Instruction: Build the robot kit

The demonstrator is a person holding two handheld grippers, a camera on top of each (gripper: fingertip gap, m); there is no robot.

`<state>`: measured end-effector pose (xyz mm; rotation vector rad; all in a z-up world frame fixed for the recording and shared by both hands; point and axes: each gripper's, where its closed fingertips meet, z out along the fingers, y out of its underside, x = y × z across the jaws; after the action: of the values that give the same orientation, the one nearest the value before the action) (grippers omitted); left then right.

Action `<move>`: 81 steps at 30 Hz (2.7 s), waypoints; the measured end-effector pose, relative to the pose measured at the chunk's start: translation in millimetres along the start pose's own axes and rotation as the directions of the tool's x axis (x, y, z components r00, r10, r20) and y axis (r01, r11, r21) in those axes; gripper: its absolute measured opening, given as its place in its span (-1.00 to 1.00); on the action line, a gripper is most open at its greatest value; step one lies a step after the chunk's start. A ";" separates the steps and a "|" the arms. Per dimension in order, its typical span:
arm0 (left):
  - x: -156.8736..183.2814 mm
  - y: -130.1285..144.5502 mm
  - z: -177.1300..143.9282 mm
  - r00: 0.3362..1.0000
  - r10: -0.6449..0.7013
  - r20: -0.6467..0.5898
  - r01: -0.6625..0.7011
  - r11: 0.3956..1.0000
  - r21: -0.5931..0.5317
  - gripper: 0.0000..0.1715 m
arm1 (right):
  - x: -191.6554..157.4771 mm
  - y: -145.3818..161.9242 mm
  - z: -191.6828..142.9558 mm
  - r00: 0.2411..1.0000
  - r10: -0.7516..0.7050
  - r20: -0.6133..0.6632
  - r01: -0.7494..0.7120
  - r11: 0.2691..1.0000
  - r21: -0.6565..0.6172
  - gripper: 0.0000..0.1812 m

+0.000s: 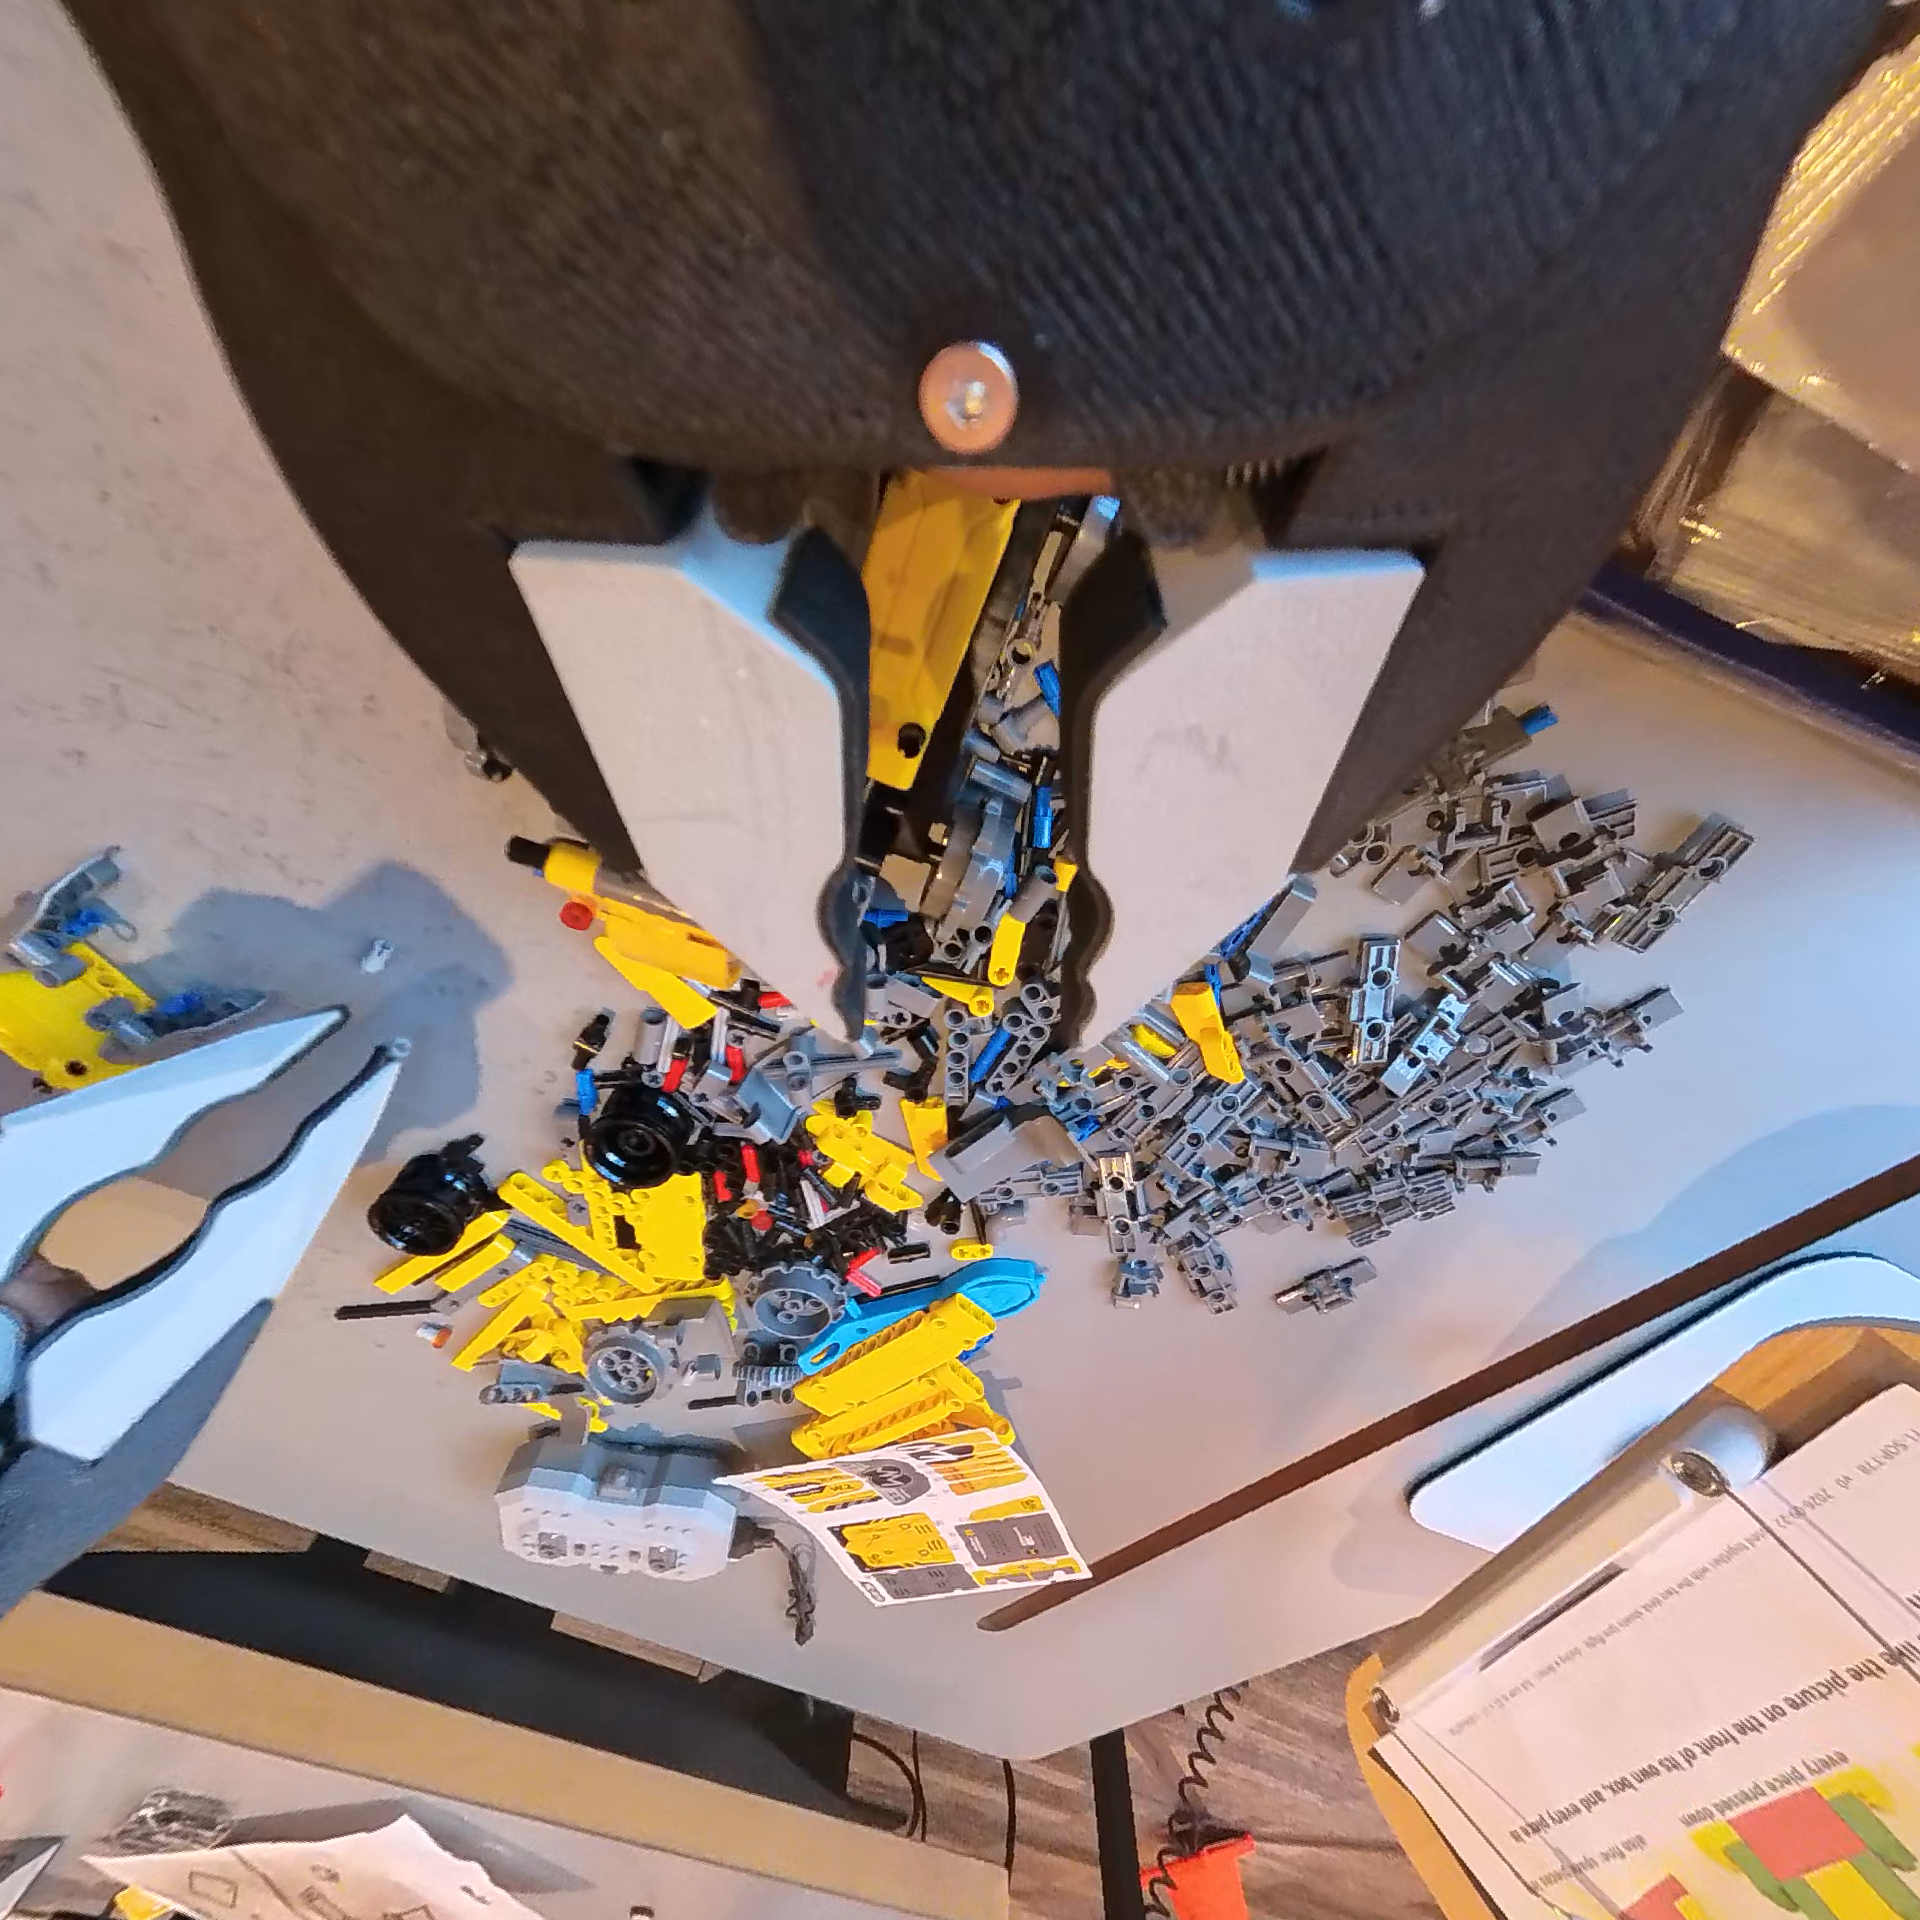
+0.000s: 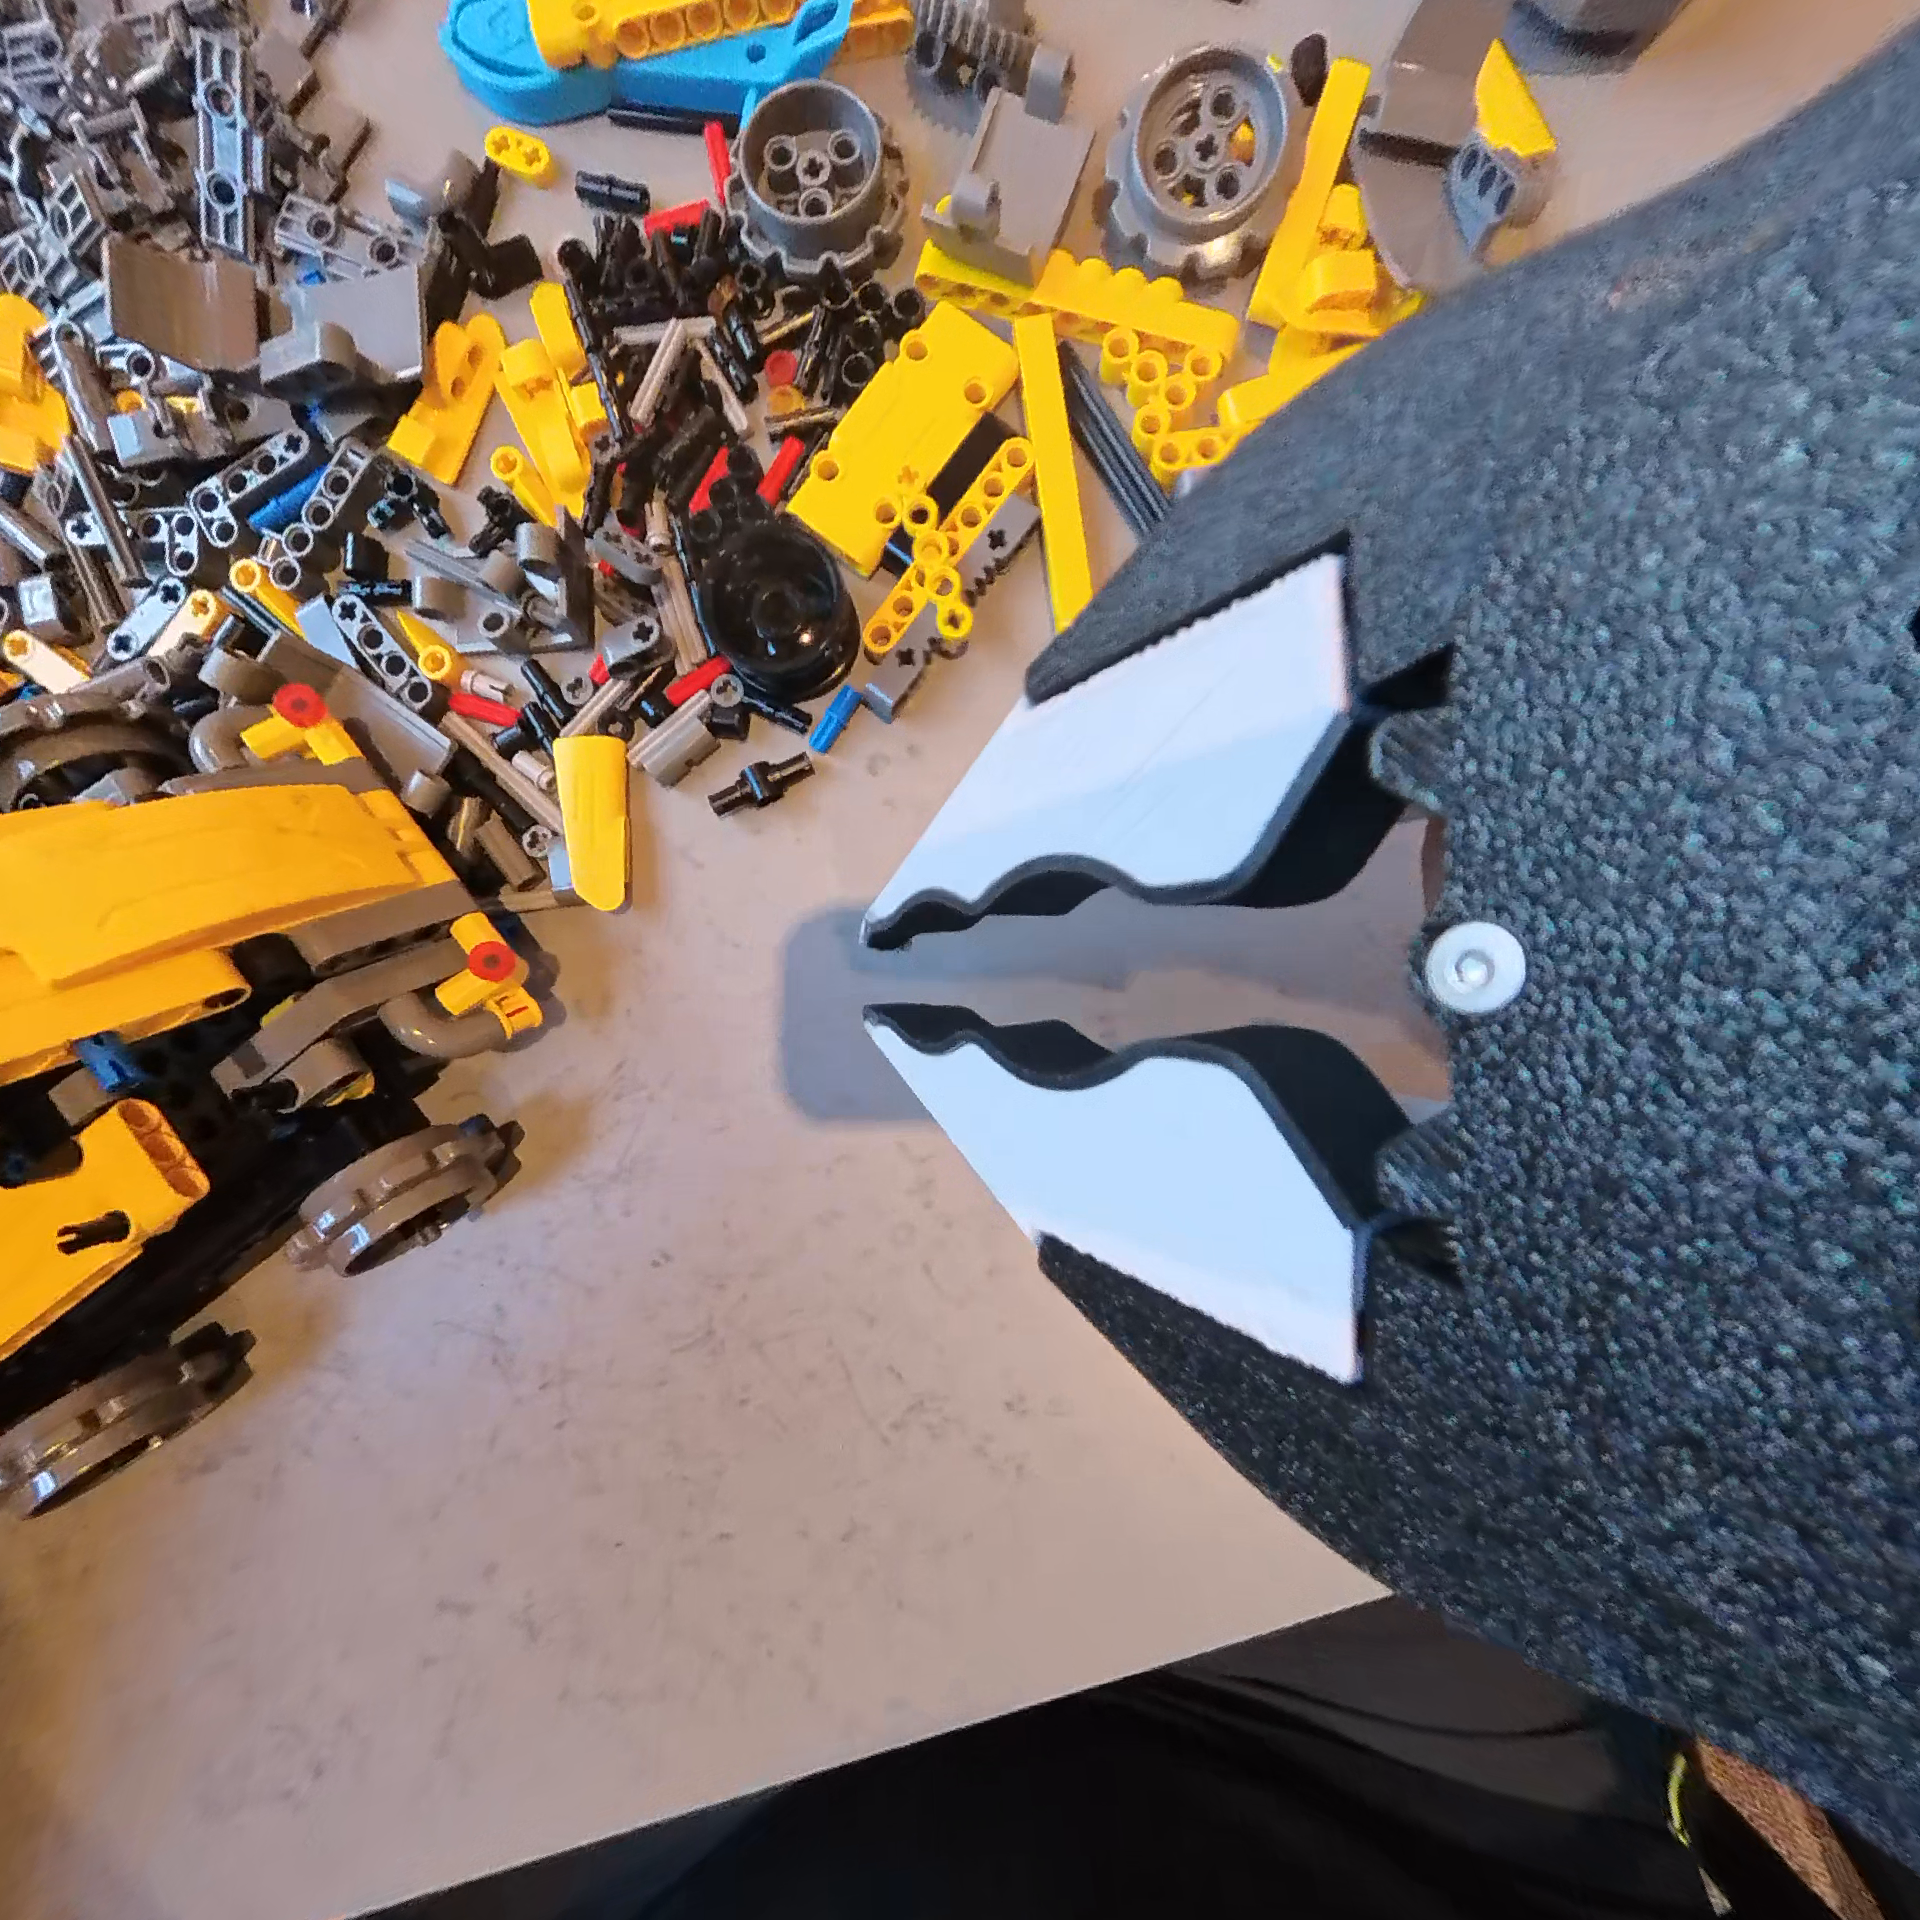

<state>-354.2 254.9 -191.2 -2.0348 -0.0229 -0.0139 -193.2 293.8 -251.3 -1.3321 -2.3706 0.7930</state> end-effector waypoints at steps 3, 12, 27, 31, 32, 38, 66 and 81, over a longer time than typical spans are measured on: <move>-0.6 2.7 2.0 1.000 -0.001 0.001 0.001 1.000 -0.010 -0.59 | 2.4 2.5 -3.7 1.000 0.008 -0.023 -0.008 1.000 0.013 -0.85; -4.3 3.5 2.1 1.000 -0.009 0.013 0.010 1.000 -0.013 -0.58 | 10.7 8.3 -19.3 0.994 0.083 -0.068 -0.077 0.993 0.086 -0.83; -7.1 8.6 5.4 1.000 -0.011 0.026 0.011 0.999 -0.032 -0.58 | 16.2 9.8 -25.0 0.986 0.125 -0.114 -0.103 0.978 0.181 -0.84; -10.1 8.1 4.2 0.999 -0.019 0.035 0.020 0.999 -0.029 -0.59 | 19.9 8.6 -27.0 0.981 0.154 -0.121 -0.127 0.969 0.211 -0.86; -10.8 7.6 3.8 0.999 -0.021 0.038 0.022 0.999 -0.027 -0.59 | 20.4 8.7 -28.4 0.979 0.161 -0.122 -0.132 0.967 0.216 -0.91; -16.0 10.8 5.5 0.998 -0.033 0.053 0.035 0.999 -0.034 -0.58 | 29.6 7.9 -46.7 0.961 0.260 -0.097 -0.213 0.916 0.339 -0.89; -20.5 13.1 7.0 0.997 -0.032 0.066 0.035 0.999 -0.038 -0.57 | -16.6 16.5 -1.3 0.990 0.029 0.139 -0.029 1.000 0.001 -0.76; -17.6 12.0 6.2 0.998 -0.033 0.052 0.035 0.999 -0.036 -0.56 | -4.0 28.5 3.1 0.980 0.104 0.169 -0.093 0.993 -0.074 -0.65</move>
<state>-371.5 255.0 -205.1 -2.0711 -0.0897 0.0170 -173.2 301.2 -270.9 -1.4726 -2.4987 0.8994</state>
